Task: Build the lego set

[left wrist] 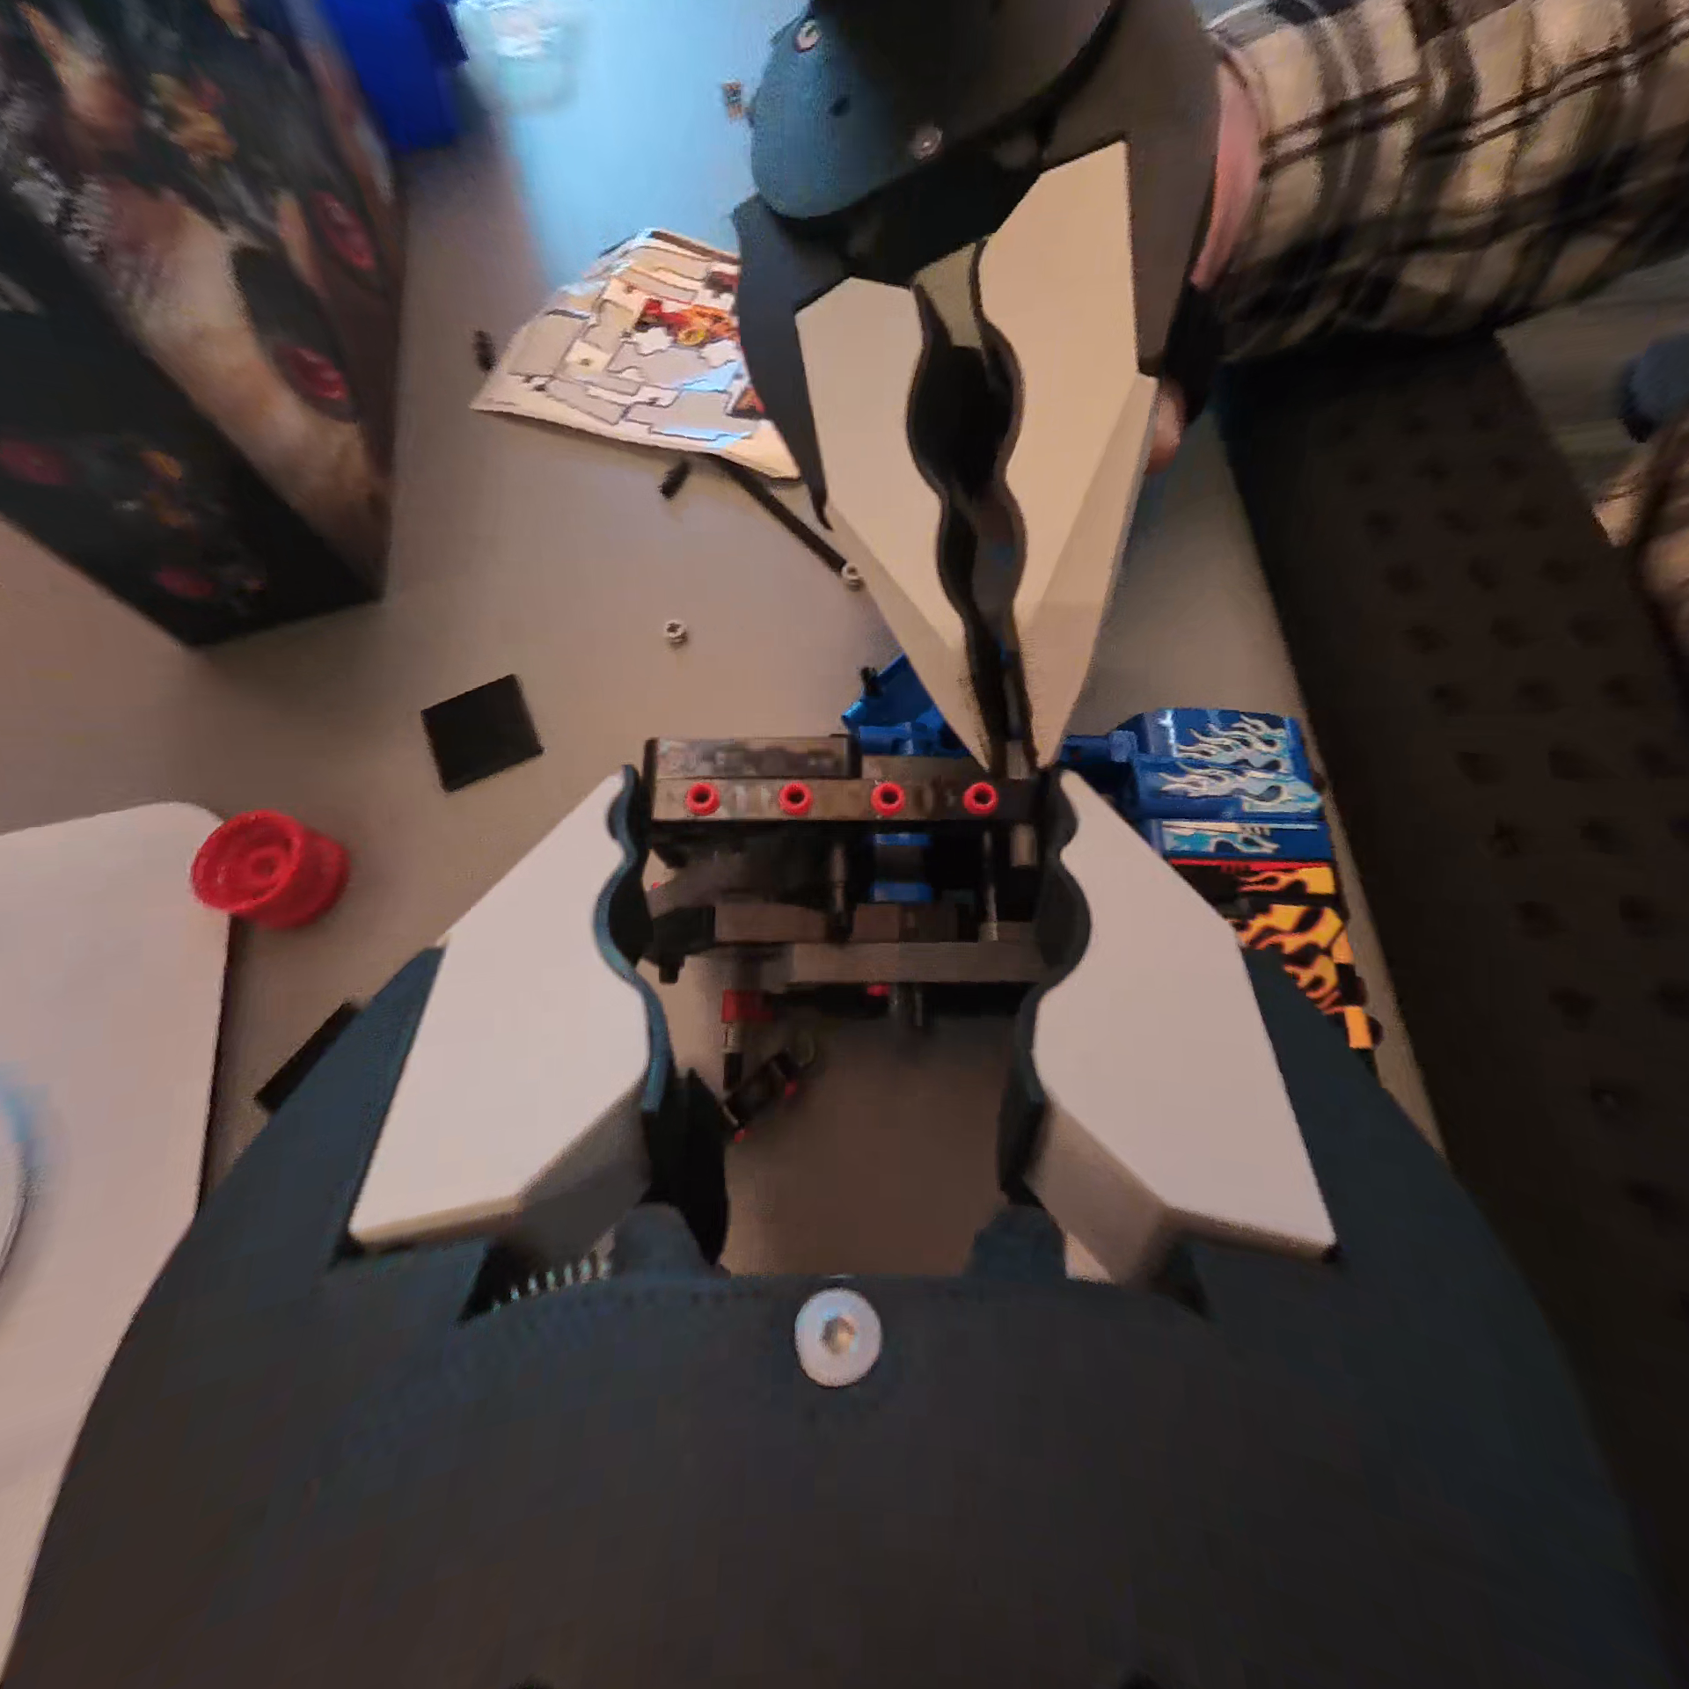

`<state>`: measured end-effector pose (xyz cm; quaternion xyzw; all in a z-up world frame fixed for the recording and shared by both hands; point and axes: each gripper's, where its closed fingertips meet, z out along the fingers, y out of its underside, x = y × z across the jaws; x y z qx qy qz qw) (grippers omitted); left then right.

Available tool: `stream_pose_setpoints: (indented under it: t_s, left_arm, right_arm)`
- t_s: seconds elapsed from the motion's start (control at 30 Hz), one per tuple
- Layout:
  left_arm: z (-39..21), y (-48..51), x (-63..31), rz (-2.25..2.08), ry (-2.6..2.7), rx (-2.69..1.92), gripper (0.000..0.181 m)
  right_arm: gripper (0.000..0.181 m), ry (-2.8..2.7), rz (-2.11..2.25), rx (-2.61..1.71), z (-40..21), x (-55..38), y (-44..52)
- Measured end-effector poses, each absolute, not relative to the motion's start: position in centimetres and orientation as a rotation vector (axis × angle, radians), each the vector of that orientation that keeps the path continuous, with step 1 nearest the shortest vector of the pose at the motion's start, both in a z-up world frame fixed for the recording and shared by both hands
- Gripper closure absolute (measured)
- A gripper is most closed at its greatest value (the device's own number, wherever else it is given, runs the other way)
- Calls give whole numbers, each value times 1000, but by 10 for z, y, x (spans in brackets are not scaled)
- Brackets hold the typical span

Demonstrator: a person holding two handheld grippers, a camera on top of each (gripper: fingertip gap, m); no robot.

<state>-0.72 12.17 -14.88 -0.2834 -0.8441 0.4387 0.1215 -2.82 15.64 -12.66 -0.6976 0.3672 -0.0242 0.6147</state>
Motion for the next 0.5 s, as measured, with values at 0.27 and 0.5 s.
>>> stream_pose_setpoints:
  t_s: [0.27, 0.5]
  left_arm:
    - [-151, 121, -8, 1341, -2426, -841, 98]
    - [-151, 122, -9, 1367, -2424, -846, 98]
  right_arm:
    - [179, 845, -68, -1626, -130, -31, 156]
    - [179, 847, -125, -1656, -131, -33, 155]
